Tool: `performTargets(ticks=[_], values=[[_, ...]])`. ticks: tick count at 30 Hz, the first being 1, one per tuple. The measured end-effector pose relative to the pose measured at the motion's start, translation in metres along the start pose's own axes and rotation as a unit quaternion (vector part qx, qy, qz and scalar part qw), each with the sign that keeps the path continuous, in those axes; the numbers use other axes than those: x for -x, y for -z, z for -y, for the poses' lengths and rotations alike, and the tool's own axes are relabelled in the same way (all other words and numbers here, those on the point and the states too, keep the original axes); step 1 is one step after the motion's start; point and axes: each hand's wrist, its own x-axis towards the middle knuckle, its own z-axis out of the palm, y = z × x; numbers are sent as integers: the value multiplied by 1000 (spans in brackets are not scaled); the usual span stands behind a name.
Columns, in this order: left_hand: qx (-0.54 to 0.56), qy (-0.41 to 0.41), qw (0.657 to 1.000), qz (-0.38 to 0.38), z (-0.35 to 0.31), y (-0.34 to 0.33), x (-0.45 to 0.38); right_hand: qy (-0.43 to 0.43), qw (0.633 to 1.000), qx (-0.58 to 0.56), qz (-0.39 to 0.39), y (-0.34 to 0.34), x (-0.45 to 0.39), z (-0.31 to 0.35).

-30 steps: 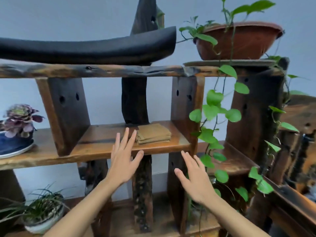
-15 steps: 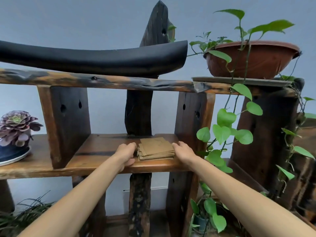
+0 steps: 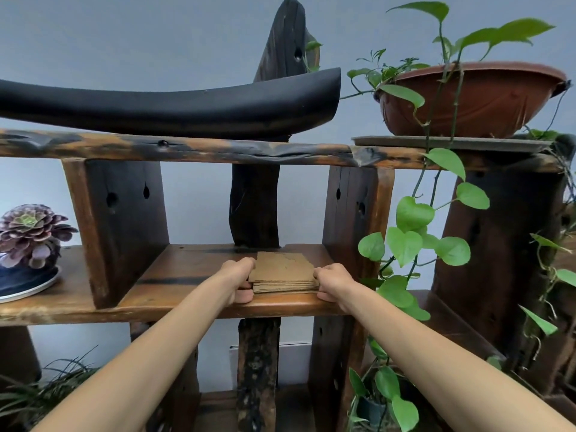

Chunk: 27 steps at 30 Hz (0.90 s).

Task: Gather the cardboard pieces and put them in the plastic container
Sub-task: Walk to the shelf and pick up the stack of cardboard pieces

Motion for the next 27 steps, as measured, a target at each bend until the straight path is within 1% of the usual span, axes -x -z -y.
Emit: performTargets(ticks=[5,10,16,18,20,22,25,27], values=[[-52,8,999,-7,-5,-4,8,-45,998,-36,-39,0,3,4],[-68,16,998,-2,1,-7,13,-105,991,-83,-30,4,15,5],[-51,8,998,-35,12,-11,20,-150,980,-124,-35,8,31,0],[-40,10,999,-28,15,-11,25,-161,975,-148,-27,11,36,-4],[-22,15,1000,-16,20,-8,31,-177,965,-193,7,13,42,-11],[19,13,1000,-4,26,-5,37,-189,950,-245,38,16,47,-19],[84,6,996,31,37,0,45,-180,923,-337,56,21,56,-32],[110,4,992,54,46,2,53,-169,909,-375,63,25,65,-41]])
